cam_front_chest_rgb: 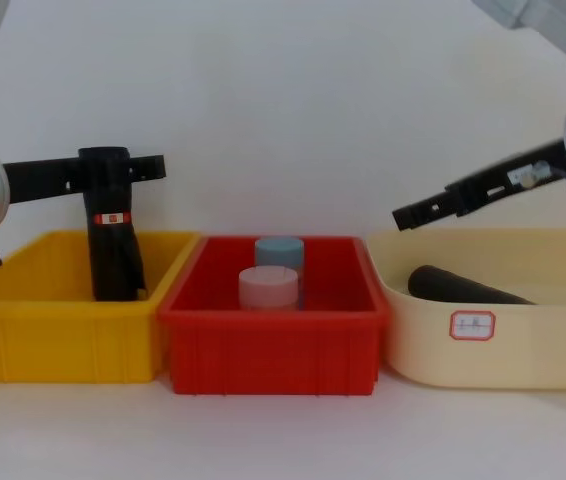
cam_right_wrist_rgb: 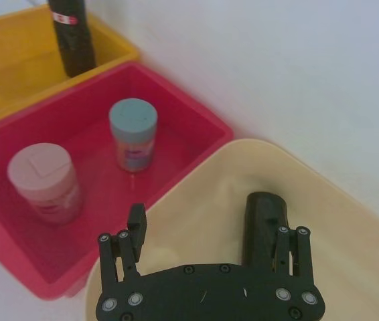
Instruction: Pick up the garbage bag with the one hand and transfer it to the other hand.
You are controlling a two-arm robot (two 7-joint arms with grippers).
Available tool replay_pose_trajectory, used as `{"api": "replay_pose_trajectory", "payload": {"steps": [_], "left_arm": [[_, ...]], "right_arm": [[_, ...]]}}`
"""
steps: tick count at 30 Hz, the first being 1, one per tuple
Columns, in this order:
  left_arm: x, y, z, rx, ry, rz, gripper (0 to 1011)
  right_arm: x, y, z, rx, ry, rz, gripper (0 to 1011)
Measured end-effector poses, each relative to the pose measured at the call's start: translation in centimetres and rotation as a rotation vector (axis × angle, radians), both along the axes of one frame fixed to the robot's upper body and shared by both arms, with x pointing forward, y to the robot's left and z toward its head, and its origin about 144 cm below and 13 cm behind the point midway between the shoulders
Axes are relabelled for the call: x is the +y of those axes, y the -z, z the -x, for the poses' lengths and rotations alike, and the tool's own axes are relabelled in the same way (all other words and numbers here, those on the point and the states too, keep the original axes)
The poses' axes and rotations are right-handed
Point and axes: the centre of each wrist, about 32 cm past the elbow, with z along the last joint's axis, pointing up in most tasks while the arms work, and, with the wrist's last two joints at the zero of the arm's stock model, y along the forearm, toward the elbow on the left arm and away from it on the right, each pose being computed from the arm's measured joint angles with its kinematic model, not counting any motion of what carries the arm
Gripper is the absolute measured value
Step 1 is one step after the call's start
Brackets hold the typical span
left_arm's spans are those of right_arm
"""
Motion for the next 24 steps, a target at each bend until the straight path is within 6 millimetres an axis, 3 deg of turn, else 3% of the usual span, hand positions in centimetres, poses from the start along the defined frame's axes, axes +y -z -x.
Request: {"api": "replay_pose_trajectory", "payload": {"steps": [6,13,24], "left_arm": [[0.2,0.2,0.1,0.007,-0.016,0.001,1001],[0.4,0.4,0.2,0.012,-0.027,0.000,1001],[0.5,0.5,0.2,0.016,-0.036,0.000,1002]], "right_arm": [[0.7,-2.1,0.3,-0.006,-0.058,0.037,1000],[1.5,-3.2,0.7,0.006,-0.113,0.050,999],[2.9,-2.4,0.1,0.059,-0.163,0.023,1000]]}}
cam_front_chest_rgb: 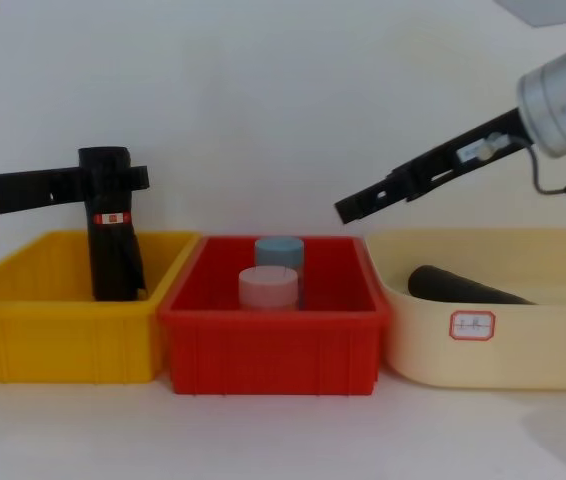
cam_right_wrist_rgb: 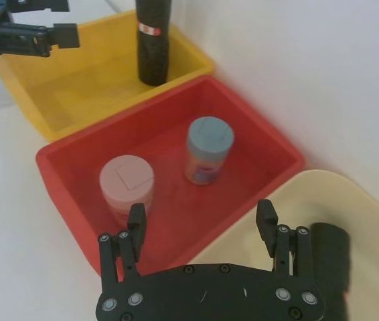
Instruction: Pick up the garbage bag with the one hand and transfer it to the other hand.
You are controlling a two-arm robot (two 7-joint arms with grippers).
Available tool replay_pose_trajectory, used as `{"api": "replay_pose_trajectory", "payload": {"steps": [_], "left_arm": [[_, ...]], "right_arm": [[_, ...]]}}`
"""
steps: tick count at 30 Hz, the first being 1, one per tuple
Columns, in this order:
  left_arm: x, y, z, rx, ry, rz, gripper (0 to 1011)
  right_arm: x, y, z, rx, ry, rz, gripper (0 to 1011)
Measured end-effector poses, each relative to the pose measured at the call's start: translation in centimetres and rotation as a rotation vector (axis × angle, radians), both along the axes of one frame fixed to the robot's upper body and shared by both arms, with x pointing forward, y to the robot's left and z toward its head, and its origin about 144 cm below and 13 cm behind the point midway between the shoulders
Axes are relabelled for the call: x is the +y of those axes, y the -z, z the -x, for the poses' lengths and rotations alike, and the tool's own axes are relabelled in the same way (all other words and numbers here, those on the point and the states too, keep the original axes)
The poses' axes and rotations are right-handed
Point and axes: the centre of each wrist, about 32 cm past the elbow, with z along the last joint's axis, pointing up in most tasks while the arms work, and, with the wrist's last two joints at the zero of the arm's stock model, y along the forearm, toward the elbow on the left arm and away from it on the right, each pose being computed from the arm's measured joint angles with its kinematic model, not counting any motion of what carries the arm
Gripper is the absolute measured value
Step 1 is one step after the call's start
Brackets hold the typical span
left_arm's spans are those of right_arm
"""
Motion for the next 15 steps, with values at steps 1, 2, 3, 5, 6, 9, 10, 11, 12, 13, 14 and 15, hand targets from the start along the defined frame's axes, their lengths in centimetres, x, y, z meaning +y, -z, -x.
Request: {"api": "replay_pose_trajectory", "payload": {"steps": [1,2,3,5,6,9,10,11,12,13,14,15], "left_arm": [[0.0,0.0,0.0,0.000,0.000,0.000,1002],[0.0,0.0,0.0,0.000,-0.001,0.000,1002],[0.0,0.0,0.0,0.001,-0.001,0.000,1002],[0.0,0.0,0.0,0.001,-0.002,0.000,1002],[0.0,0.0,0.0,0.001,-0.002,0.000,1002],[0.0,0.0,0.0,0.001,-0.003,0.000,1002],[0.0,0.0,0.0,0.001,-0.003,0.000,1002],[0.0,0.0,0.0,0.001,-0.003,0.000,1002],[0.0,0.0,0.0,0.001,-0.003,0.000,1002],[0.0,0.0,0.0,0.001,-0.003,0.001,1002],[0.0,0.0,0.0,0.001,-0.004,0.001,1002],[0.0,0.0,0.0,0.002,-0.004,0.001,1002]], "right_arm": [[0.1,0.1,-0.1,0.004,-0.003,-0.002,999],[0.2,0.2,-0.1,0.008,-0.006,-0.003,999],[0.5,0.4,-0.3,0.016,-0.012,-0.005,1000],[0.8,0.6,-0.5,0.023,-0.019,-0.007,1000],[1.1,0.8,-0.7,0.030,-0.024,-0.007,1000],[1.5,1.0,-1.0,0.039,-0.035,-0.008,1000],[1.7,1.1,-1.1,0.043,-0.037,-0.008,999],[1.8,1.2,-1.2,0.046,-0.039,-0.008,999],[1.9,1.3,-1.3,0.050,-0.041,-0.008,1000],[2.2,1.5,-1.5,0.054,-0.046,-0.008,999],[2.2,1.5,-1.6,0.056,-0.048,-0.009,999],[2.3,1.6,-1.7,0.059,-0.050,-0.009,1000]]}}
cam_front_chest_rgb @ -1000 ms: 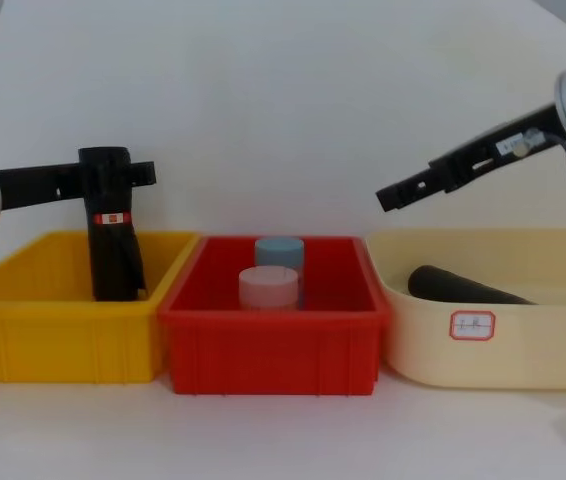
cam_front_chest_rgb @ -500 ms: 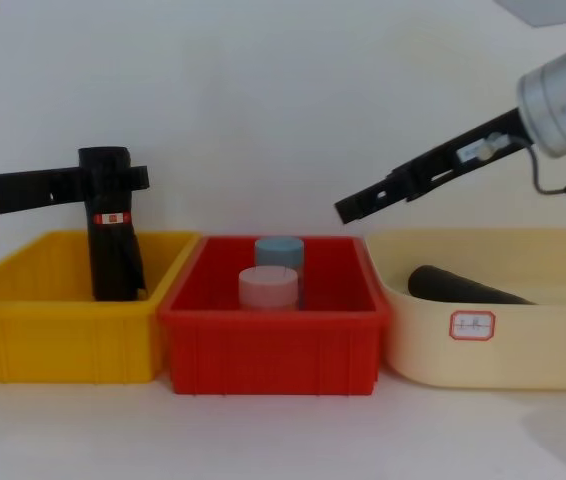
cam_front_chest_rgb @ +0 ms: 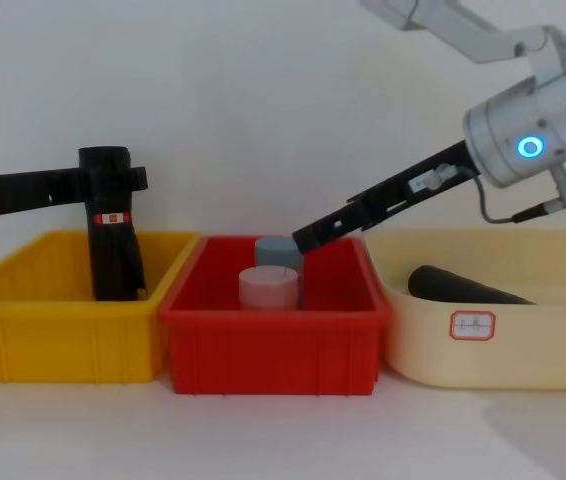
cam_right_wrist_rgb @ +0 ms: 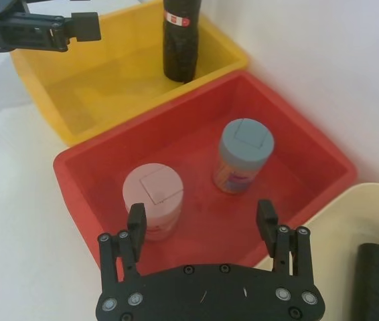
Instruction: Pick up the garbage bag with the one hand and transfer it to the other hand.
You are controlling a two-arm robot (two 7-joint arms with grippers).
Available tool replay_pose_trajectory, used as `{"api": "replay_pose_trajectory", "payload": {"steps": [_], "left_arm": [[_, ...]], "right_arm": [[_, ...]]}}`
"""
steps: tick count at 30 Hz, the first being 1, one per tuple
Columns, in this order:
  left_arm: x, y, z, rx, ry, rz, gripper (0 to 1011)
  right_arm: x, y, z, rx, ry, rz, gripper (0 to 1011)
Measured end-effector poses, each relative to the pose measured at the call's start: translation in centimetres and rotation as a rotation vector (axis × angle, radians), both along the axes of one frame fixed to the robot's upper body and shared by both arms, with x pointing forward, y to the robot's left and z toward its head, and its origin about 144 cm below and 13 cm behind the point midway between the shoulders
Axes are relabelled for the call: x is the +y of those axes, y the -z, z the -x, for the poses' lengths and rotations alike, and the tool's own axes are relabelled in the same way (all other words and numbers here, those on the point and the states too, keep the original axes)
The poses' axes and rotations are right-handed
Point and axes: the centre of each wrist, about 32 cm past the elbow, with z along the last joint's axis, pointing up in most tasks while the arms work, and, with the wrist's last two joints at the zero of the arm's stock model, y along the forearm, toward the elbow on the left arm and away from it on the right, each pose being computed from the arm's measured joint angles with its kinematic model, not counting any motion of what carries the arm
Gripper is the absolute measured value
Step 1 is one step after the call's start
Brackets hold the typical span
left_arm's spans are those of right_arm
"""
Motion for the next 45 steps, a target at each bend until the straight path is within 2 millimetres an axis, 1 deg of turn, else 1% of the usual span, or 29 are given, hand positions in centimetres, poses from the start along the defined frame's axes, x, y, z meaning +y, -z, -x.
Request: {"api": "replay_pose_trajectory", "payload": {"steps": [10,22,39,41,45], "left_arm": [[0.0,0.0,0.0,0.000,-0.001,0.000,1002],[0.0,0.0,0.0,0.000,-0.002,0.000,1001],[0.0,0.0,0.0,0.000,-0.001,0.000,1002],[0.0,0.0,0.0,0.000,-0.001,0.000,1002],[0.0,0.0,0.0,0.000,-0.001,0.000,1002]], "right_arm": [[1.5,0.8,-1.0,0.029,-0.036,-0.001,1000],[2.6,1.6,-2.1,0.073,-0.073,-0.009,1000],[2.8,3.2,-3.9,0.123,-0.068,-0.018,999],[2.8,3.3,-4.0,0.125,-0.067,-0.018,977],[2.8,3.5,-4.3,0.131,-0.064,-0.017,888]]}}
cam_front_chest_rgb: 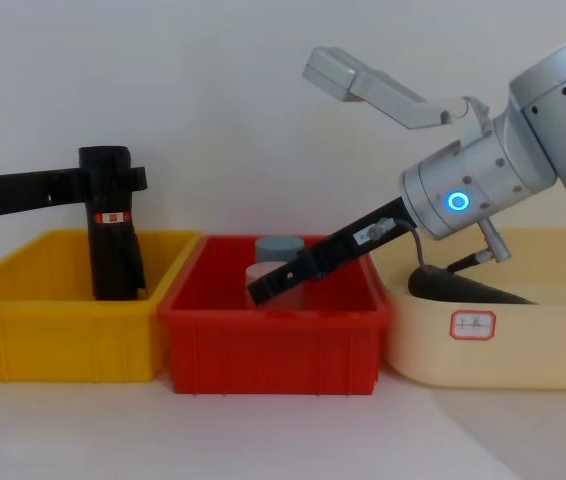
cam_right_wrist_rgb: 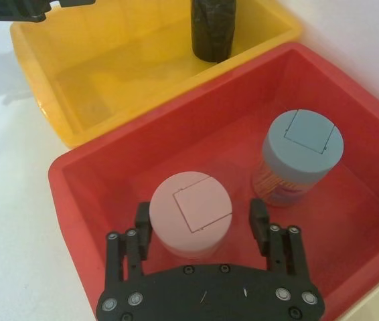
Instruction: Pick up the garbage bag with the one hand and transfer it to the other hand.
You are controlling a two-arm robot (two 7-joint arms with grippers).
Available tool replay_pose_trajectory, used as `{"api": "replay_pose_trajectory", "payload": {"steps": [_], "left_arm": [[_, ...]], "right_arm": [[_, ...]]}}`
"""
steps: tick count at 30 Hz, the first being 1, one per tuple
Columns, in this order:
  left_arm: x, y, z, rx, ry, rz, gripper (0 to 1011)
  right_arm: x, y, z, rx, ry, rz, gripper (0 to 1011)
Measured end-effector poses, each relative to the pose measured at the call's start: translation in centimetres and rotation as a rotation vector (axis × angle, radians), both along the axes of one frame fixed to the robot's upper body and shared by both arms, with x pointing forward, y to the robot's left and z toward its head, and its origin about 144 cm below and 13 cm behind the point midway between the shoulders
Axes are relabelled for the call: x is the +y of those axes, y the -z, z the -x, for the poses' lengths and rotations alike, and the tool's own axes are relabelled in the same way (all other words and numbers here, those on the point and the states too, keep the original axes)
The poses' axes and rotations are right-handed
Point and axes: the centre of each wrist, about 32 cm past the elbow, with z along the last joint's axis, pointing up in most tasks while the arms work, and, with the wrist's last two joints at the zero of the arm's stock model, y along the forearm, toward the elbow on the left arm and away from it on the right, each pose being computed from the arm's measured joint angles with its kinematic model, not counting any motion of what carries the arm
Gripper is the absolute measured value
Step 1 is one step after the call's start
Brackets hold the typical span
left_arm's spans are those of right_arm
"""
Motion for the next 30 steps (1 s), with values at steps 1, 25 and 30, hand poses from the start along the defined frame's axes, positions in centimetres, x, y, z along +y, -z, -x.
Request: {"api": "replay_pose_trajectory", "payload": {"steps": [1,25,30], "left_arm": [[0.0,0.0,0.0,0.000,0.000,0.000,1002],[0.0,0.0,0.0,0.000,0.000,0.000,1002],[0.0,0.0,0.0,0.000,0.000,0.000,1002]], "right_arm": [[0.0,0.0,0.0,0.001,0.000,0.000,872],[-1.1,-2.1,0.4,-0.050,0.034,-0.072,647],[-2.1,-3.6,0.9,-0.091,0.061,-0.113,647]]}}
